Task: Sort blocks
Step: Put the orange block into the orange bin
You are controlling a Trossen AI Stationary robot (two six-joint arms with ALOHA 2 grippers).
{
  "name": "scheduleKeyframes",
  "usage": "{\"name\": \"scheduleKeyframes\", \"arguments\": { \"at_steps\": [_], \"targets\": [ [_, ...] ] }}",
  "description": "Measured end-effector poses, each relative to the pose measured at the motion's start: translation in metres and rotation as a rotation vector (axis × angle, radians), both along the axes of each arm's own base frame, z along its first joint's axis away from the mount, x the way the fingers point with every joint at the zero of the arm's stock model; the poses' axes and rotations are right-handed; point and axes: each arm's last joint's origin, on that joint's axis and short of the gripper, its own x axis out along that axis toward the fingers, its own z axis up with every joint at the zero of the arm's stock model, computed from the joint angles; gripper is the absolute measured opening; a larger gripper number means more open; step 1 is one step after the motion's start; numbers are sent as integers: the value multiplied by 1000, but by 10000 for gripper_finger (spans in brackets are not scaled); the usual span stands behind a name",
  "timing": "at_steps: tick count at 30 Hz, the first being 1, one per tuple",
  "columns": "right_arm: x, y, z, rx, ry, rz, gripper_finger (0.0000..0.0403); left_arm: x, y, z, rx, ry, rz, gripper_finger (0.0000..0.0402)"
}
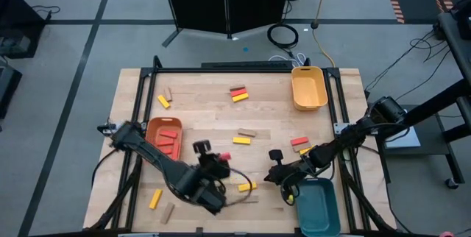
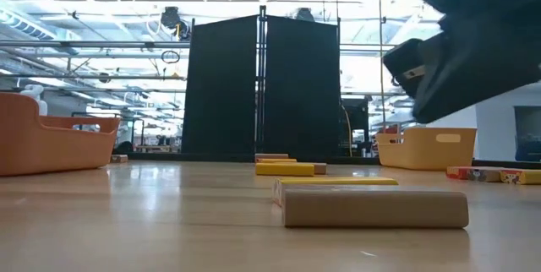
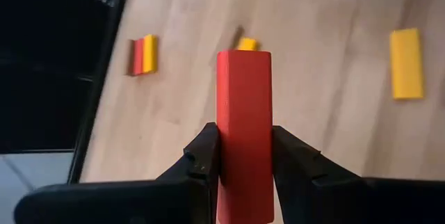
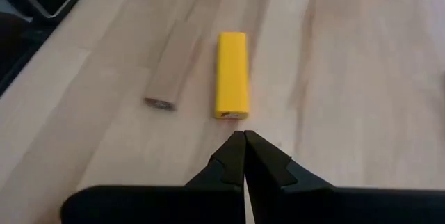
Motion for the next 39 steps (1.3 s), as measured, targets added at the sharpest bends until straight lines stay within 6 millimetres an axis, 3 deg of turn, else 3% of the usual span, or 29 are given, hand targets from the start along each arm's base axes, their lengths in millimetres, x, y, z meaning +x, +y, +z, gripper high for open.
{"name": "scheduleKeyframes", "arguments": {
  "at_steps": [4,9,14,18,22,29,34,39],
  "targets": [
    [7,-11,1,-20,-14,-23,0,-33,38,19,13,-15,49,82],
    [14,-27,1,-51,-19,-51,0,-88,86,20,-5,-36,169,82],
    [21,-44,1,-80,-26,-82,0,-147,121,2,-75,-122,321,82],
    [27,-61,2,-108,-39,-118,0,-177,134,-24,-208,-219,425,82],
    [34,-81,4,-126,-63,-168,0,-189,138,-57,-348,-259,491,82],
    [47,-113,14,-169,-89,-234,0,-189,135,-106,-445,-182,506,82],
    [62,-130,39,-229,-69,-245,0,-195,135,-122,-467,-57,527,82],
    [75,-142,69,-284,-41,-243,0,-198,134,-124,-502,9,542,82]
  ]
}}
